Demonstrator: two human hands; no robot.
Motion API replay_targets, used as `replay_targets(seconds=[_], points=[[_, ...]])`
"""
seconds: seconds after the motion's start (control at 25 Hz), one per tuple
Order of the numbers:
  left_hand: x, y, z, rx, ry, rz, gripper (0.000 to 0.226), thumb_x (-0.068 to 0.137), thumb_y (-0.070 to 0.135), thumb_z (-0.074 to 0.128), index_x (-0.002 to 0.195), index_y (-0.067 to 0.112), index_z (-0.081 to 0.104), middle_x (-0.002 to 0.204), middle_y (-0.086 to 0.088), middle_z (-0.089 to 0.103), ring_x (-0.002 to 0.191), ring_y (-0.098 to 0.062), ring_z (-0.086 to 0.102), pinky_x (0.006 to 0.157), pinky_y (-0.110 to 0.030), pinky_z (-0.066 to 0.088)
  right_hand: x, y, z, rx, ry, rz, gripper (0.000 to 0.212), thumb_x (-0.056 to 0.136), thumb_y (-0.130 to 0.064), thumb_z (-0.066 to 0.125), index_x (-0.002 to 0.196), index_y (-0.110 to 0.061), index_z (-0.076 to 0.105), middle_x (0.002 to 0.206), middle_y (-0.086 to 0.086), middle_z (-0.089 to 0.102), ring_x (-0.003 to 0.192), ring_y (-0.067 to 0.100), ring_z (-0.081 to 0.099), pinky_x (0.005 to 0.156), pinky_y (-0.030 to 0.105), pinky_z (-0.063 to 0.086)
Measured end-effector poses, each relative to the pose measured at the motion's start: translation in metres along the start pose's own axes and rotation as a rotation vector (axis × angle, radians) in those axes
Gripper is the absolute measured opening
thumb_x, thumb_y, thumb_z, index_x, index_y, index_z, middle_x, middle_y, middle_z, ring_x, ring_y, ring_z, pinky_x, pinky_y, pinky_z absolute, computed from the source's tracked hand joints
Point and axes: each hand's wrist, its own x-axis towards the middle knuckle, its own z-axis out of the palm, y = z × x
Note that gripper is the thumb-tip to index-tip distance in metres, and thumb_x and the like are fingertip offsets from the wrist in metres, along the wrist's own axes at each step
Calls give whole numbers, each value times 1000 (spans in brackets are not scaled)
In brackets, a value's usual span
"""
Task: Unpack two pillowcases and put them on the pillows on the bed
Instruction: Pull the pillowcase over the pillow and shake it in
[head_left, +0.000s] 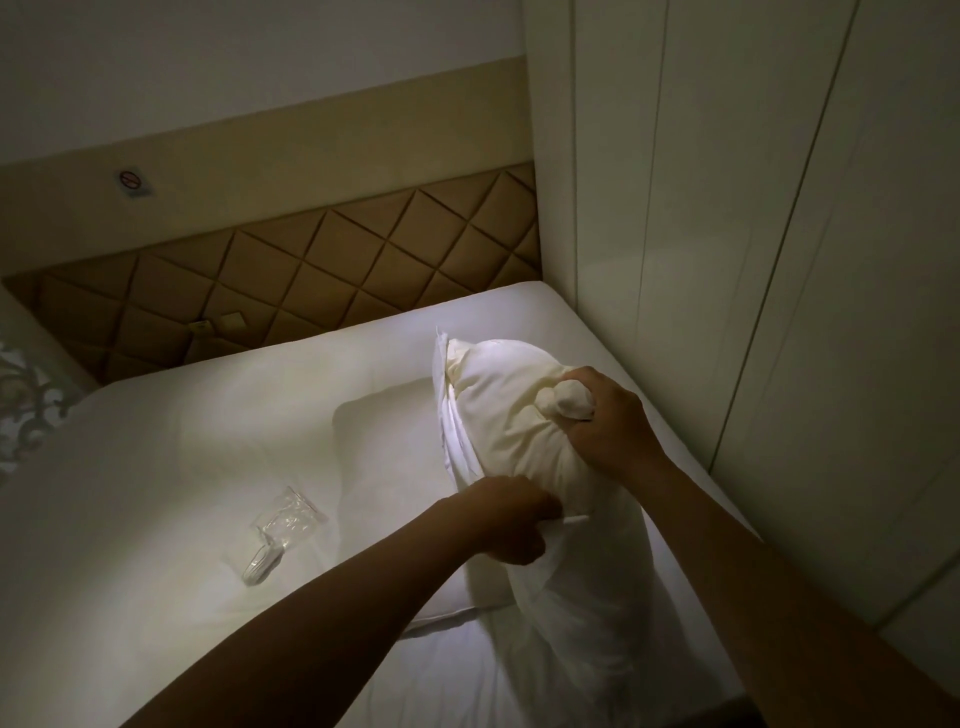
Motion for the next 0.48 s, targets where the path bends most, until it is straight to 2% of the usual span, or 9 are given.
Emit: replay_targets(seconds=[0.08,0.16,0.28,0.36,0.44,0.48], points=[[-2,-3,3,128,82,3,46,87,37,63,131,26,53,113,-1,65,100,-21,63,88,-38,55,2,3,-3,3,22,23,32,88,-35,71,113,-18,61,108,1,66,95,16,59,77,18,43],[-3,-8,10,243,203,24,46,88,44,63,128,23,54,109,-2,65,96,-21,63,83,-37,55,3,5,-7,7,59,60,30,89,-32,71,114,-18,62,109,2,66,93,14,56,80,22,41],[-3,-10,25,337,377,90,23,86,30,67,104,15,61,84,-3,64,69,-21,65,61,-30,55,3,6,-14,-7,107,112,27,90,-25,68,116,-17,62,108,2,65,91,12,51,79,22,39],[-4,-10,32,333,400,105,19,78,20,73,88,14,58,70,-2,55,50,-17,55,45,-22,44,4,9,-20,-18,132,134,25,91,-23,67,114,-16,62,101,-1,62,88,12,51,70,18,39],[-4,-11,39,276,453,99,18,77,15,72,84,12,55,68,-2,51,46,-15,48,43,-20,33,3,12,-24,-19,147,142,25,91,-25,67,113,-13,61,96,-4,58,86,11,52,64,10,36],[-5,-11,41,225,473,81,15,80,15,69,86,12,56,71,-3,53,50,-16,50,45,-22,34,2,13,-25,-16,150,146,26,91,-25,67,113,-13,62,95,-5,58,86,11,52,64,8,35]])
